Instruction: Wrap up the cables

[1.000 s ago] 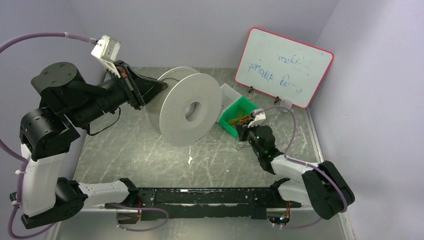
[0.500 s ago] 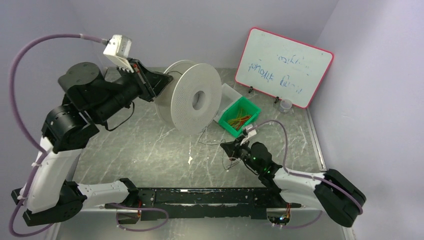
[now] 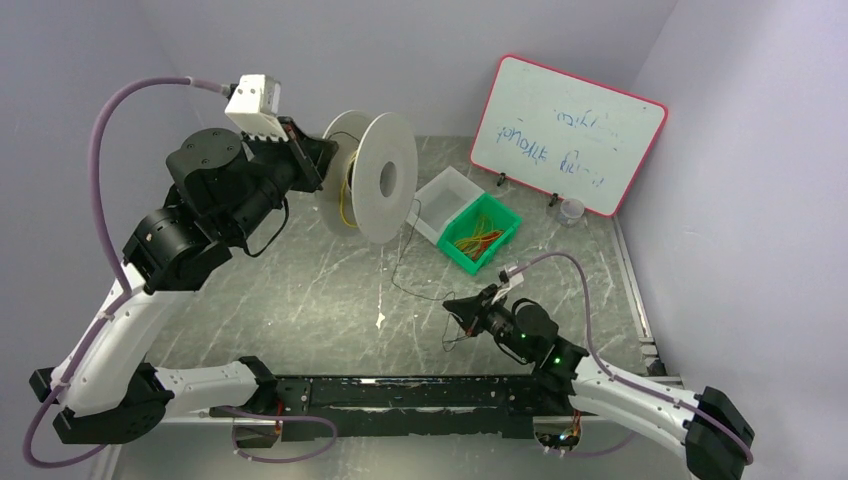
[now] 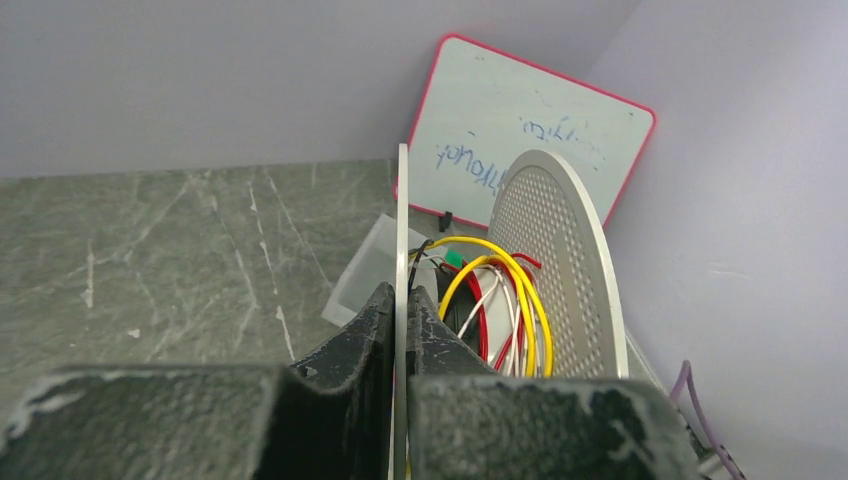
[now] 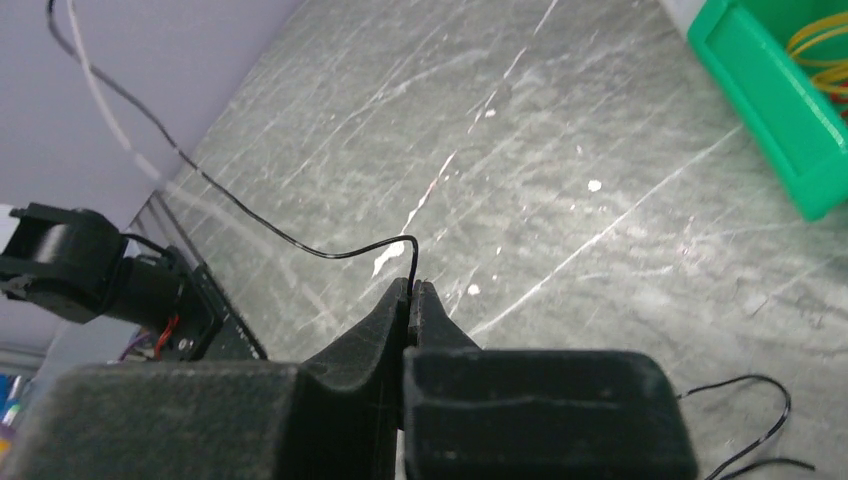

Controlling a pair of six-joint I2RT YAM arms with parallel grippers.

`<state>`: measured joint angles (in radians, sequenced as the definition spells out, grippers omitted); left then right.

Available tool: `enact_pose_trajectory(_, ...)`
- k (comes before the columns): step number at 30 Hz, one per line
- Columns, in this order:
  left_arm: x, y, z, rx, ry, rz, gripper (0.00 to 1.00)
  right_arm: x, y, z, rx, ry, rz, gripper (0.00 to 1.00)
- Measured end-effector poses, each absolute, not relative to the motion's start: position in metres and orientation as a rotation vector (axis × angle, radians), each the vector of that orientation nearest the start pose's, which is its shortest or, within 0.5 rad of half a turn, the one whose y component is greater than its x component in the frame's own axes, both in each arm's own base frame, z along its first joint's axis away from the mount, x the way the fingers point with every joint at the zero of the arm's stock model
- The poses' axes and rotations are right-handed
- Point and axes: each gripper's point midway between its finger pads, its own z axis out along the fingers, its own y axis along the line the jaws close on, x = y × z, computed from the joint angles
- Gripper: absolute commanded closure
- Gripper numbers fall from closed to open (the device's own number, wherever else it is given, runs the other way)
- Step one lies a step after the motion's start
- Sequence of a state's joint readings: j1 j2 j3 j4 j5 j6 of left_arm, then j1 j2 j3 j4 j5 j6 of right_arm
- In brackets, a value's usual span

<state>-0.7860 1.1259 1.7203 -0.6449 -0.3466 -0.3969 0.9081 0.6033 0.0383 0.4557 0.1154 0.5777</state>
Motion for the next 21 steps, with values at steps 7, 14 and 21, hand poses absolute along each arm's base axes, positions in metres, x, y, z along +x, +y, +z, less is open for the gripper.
enact_pose_trajectory(7, 0.273, -0.184, 0.486, 0.016, 1.638, -0.506, 0.93, 0.159, 0.229, 0.118, -0.225, 1.849, 1.039, 1.00)
enact_pose_trajectory(14, 0.294, -0.178, 0.463, 0.001, 1.679, -0.358, 0.93, 0.150, 0.239, 0.150, -0.272, 1.846, 1.107, 1.00)
enact_pose_trajectory(21, 0.312, -0.177, 0.437, 0.009, 1.733, -0.252, 0.93, 0.136, 0.255, 0.184, -0.372, 1.852, 1.186, 1.00)
